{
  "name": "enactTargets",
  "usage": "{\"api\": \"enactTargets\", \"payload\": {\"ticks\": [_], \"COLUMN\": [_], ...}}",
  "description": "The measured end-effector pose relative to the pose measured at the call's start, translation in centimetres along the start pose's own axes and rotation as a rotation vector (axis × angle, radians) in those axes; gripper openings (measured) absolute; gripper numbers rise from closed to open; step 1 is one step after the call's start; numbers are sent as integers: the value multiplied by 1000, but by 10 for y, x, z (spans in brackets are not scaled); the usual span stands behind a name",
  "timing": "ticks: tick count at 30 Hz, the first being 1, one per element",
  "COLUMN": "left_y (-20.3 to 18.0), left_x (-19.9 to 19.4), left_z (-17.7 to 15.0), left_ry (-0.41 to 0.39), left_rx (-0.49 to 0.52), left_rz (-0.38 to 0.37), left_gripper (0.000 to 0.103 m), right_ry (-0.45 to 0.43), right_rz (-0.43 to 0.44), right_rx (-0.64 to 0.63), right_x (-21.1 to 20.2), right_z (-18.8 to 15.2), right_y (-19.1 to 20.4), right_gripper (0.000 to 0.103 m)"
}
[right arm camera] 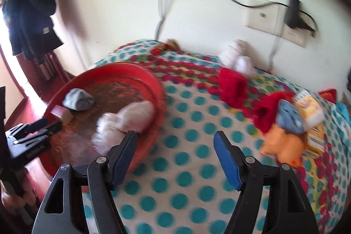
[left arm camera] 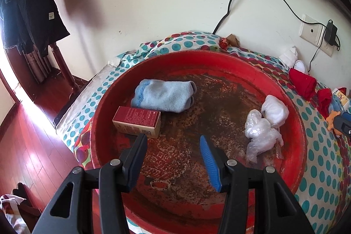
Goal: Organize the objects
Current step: 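Move the right gripper back to the yellow medicine box and grasp it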
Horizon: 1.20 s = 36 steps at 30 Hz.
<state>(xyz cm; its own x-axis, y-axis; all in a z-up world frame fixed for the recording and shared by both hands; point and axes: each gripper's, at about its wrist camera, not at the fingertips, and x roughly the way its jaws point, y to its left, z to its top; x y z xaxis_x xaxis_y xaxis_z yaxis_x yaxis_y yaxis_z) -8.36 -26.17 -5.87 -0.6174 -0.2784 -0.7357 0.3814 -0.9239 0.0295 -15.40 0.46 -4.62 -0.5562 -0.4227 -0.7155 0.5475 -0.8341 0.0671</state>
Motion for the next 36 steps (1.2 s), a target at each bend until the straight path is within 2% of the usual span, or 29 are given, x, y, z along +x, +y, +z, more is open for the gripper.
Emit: {"api": "enactTargets", "payload": {"ticks": [7, 11, 13, 19, 23, 25, 27, 29, 31, 36], "left_y": [-14, -22, -27, -36, -38, -41, -45, -50, -58, -91], "left_x": [-4, -4, -4, -6, -8, -5, -3, -3, -6, -26], "left_z": [-2, -5, -6, -9, -11, -13, -14, -17, -18, -11], "left_ry": [-16, -12, -8, -19, -37, -34, -31, -38, -30, -41], "left_rx": [54, 85, 103, 138, 133, 146, 160, 187, 206, 269], "left_rz": [-4, -18, -32, -40, -71, -78, -74, -63, -81, -120], "left_gripper": [51, 51, 51, 51, 51, 51, 51, 51, 51, 51], "right_ry": [-16, 17, 33, 82, 97, 105, 102, 107, 105, 100], "right_rz": [-192, -253, -262, -294, -284, -316, -320, -294, -272, -266], "right_rx": [229, 331, 357, 326, 328, 316, 306, 316, 326, 259], "right_x": [-11, -4, 2, 30, 53, 62, 67, 71, 72, 65], "right_z": [-27, -32, -33, -26, -20, -18, -17, -17, -16, -24], "right_y": [-126, -176, -188, -193, -195, -195, -197, -201, -204, -201], "right_gripper": [69, 69, 70, 70, 70, 70, 66, 53, 52, 50]}}
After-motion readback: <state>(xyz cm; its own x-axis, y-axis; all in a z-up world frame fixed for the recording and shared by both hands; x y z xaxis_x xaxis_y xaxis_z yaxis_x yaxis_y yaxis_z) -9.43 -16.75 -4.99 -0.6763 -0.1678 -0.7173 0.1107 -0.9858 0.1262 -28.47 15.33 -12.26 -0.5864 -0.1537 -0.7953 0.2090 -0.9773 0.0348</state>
